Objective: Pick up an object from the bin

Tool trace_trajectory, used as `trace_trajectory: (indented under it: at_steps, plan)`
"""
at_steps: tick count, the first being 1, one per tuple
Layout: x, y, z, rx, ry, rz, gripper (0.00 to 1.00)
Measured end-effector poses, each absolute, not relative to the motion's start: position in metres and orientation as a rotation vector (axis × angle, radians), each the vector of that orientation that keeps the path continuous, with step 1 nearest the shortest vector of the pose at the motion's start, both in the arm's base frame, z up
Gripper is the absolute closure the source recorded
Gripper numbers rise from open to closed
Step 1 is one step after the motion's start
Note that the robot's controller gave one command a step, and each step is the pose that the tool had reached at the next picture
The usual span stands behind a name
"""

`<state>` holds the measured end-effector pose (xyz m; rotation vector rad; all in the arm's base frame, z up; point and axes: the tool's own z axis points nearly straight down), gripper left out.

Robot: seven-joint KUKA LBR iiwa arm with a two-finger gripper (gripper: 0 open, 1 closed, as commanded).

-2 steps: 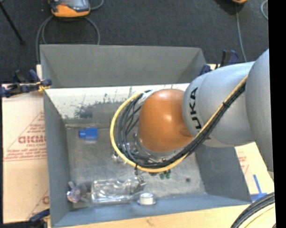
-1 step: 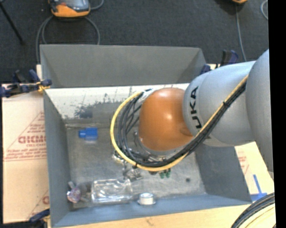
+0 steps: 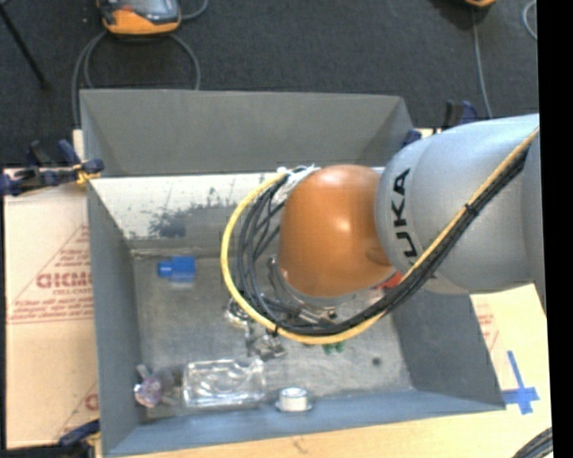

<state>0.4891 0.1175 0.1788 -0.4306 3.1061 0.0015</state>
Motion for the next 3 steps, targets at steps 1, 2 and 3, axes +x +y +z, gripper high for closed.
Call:
trace_trajectory:
  at_steps: [1, 2, 3]
  plan:
    - [0.495, 0.131, 0.207, -0.280, 3.123, 0.003, 1.00]
    - [0.572, 0.023, 0.169, -0.141, 3.133, -0.006, 1.00]
    - [0.626, 0.035, 0.147, 0.242, 3.127, 0.002, 1.00]
